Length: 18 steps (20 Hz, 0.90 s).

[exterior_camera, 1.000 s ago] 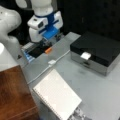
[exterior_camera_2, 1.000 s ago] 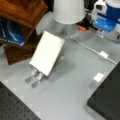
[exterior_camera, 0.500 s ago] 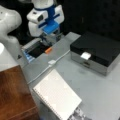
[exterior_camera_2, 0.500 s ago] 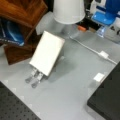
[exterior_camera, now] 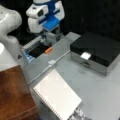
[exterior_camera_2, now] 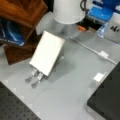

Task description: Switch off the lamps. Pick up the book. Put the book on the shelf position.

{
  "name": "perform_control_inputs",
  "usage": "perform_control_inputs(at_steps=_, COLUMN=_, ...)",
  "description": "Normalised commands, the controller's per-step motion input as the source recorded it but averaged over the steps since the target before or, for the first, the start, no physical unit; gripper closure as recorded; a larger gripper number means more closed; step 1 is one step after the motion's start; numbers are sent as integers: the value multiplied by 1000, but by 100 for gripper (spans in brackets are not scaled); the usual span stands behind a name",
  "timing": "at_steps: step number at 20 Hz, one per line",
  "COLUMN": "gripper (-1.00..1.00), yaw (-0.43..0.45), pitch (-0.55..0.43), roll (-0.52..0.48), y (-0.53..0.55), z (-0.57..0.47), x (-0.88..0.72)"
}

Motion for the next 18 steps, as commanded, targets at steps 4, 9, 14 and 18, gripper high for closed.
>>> perform_control_inputs(at_steps=4, gripper=-100, yaw=161, pitch=359, roll=-91, y=-202, z=346, x=597)
perform_control_inputs(at_steps=9, gripper=-100, yaw=153, pitch=393, roll=-132, y=-211, z=377, x=631)
perform_control_inputs(at_steps=14, gripper=-100, yaw=127, pitch=405, roll=-193, y=-206, z=326, x=569)
perform_control_inputs(at_steps=18, gripper=-100, yaw=109, pitch=365, roll=-239, y=-230, z=199, x=501)
